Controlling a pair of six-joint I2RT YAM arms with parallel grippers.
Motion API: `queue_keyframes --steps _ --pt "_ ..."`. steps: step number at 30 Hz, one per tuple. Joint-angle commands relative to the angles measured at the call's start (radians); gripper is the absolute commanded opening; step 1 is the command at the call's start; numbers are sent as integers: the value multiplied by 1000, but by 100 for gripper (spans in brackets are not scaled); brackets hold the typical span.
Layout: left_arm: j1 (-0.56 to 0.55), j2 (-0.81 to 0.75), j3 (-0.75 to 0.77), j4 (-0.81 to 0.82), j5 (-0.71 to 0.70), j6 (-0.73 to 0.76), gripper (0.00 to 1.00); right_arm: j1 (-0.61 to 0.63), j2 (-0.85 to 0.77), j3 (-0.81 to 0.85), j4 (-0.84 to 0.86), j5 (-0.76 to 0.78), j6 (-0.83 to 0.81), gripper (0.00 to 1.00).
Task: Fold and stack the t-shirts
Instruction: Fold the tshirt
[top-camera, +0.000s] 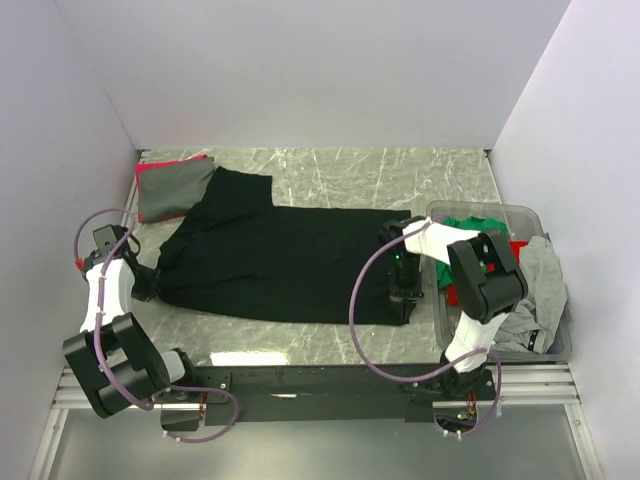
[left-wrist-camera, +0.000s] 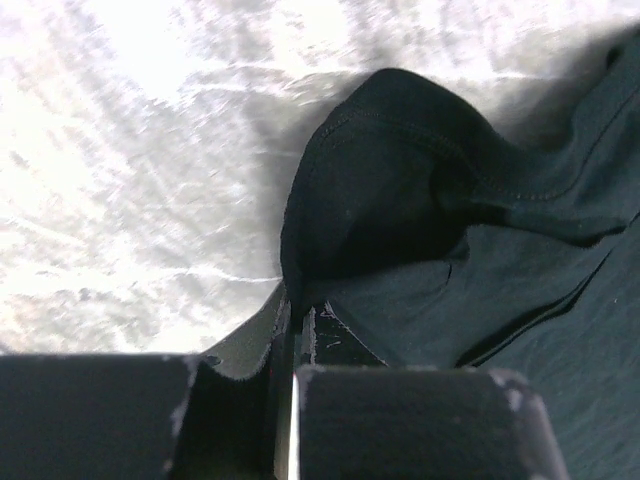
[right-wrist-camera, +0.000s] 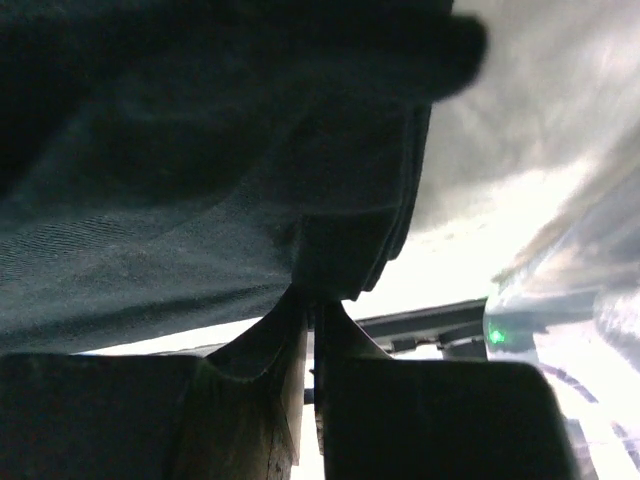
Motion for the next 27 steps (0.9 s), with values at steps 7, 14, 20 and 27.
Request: queue_keyframes --steps 7,14,20,27 --pt "24 -42 30 -120 -96 1 1 40 -142 -105 -78 13 76 0" --pt "27 -62 50 -184 -92 32 54 44 -174 -85 -117 16 73 36" --pt "21 -87 111 -223 -135 58 80 49 -216 28 -194 33 42 49" --pt "-222 -103 166 -143 -100 44 68 63 -187 199 -168 -2 -1 49"
